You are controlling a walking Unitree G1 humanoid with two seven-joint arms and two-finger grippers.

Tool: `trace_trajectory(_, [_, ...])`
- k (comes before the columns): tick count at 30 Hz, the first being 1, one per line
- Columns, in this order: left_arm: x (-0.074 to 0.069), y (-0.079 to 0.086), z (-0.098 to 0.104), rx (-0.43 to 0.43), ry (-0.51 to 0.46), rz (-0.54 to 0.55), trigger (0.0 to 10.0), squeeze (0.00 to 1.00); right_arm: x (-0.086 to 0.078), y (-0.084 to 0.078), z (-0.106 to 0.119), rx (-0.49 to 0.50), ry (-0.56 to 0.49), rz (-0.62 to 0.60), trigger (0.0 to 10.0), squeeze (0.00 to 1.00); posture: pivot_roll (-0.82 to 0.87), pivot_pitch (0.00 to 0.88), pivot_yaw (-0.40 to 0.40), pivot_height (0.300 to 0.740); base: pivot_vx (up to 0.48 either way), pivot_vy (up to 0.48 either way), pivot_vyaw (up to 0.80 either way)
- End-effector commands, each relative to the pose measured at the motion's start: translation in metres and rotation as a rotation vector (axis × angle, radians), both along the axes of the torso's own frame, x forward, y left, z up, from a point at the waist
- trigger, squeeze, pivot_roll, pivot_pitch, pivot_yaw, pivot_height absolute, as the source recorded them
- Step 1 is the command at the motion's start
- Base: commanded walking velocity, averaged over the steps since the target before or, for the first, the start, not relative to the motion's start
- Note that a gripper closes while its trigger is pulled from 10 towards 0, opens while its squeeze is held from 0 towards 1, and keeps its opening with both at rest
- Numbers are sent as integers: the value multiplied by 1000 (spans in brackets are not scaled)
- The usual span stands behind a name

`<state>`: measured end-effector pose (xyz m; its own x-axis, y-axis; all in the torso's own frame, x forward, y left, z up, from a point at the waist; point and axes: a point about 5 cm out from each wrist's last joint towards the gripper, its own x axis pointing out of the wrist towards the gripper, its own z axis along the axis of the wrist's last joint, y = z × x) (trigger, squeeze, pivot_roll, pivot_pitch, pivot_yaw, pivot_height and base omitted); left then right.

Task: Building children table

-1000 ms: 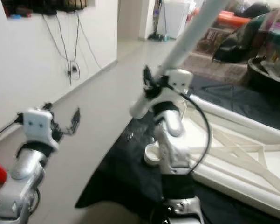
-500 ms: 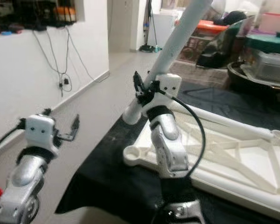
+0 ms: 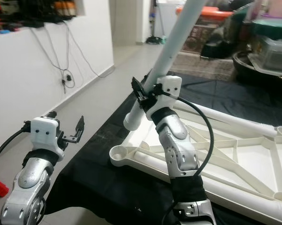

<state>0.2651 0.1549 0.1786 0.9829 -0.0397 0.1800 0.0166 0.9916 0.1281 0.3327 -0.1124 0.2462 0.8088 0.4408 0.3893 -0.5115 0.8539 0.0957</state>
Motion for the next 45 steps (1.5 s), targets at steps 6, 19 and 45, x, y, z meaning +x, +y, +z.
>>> trace_trajectory(6, [-7, -1, -3, -11, 11, -10, 10000, 0, 7, -2, 6, -14, -8, 29, 10000, 0, 79, 0, -69, 740, 0, 134, 0])
trace_trajectory(19, [-13, -3, -5, -1, 26, -11, 10000, 0, 15, -8, 14, -53, -31, 75, 10000, 0, 78, 2, -69, 740, 0, 25, 0])
trace_trajectory(45, [-41, -16, -13, -25, 118, -86, 10000, 0, 11, -25, 17, -167, 71, 616, 10000, 0, 94, 162, -54, 740, 0, 0, -237])
